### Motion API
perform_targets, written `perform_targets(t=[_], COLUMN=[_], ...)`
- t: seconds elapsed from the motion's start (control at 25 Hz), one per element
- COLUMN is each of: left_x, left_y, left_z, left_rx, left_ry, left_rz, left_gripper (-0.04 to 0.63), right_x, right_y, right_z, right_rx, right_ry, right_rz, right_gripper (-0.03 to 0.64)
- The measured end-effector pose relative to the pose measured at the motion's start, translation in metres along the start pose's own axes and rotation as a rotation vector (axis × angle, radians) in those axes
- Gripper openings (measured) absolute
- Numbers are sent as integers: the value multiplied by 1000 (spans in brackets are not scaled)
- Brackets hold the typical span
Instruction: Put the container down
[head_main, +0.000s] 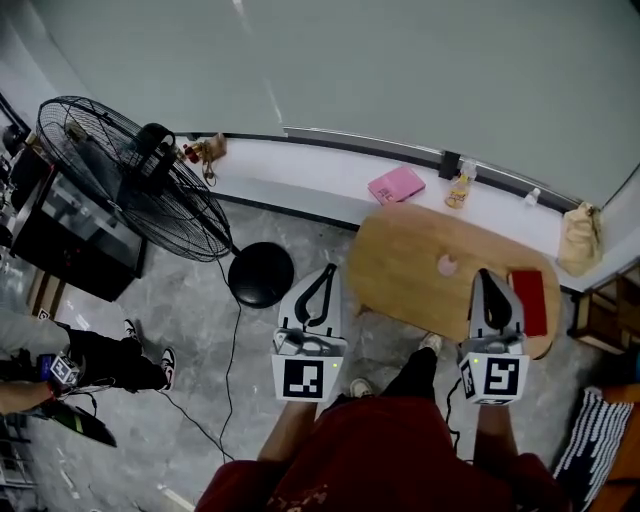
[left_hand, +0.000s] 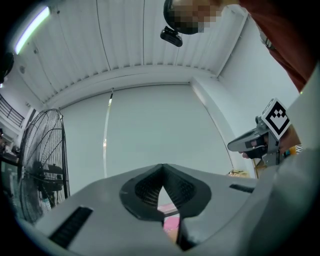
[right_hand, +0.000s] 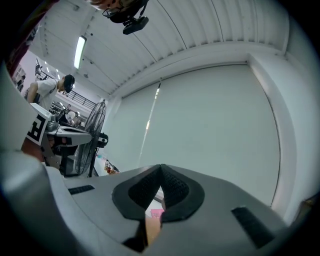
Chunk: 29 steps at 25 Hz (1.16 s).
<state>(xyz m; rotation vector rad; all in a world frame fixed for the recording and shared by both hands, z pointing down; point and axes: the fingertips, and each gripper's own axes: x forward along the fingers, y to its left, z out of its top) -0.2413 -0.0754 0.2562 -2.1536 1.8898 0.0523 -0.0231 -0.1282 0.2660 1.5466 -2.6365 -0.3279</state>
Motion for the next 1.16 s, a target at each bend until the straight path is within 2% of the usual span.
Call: perform_targets(t=[1.16], left_x=[12], left_y=[0], left_z=[-8], left_rx=[-19], left_ry=[9], left_rz=[-6], left_gripper=[5], right_x=[7], right_y=[-7], right_z=[-10], right_rx=[8], right_ry=[18], right_rz=[-17], right_gripper=[-3])
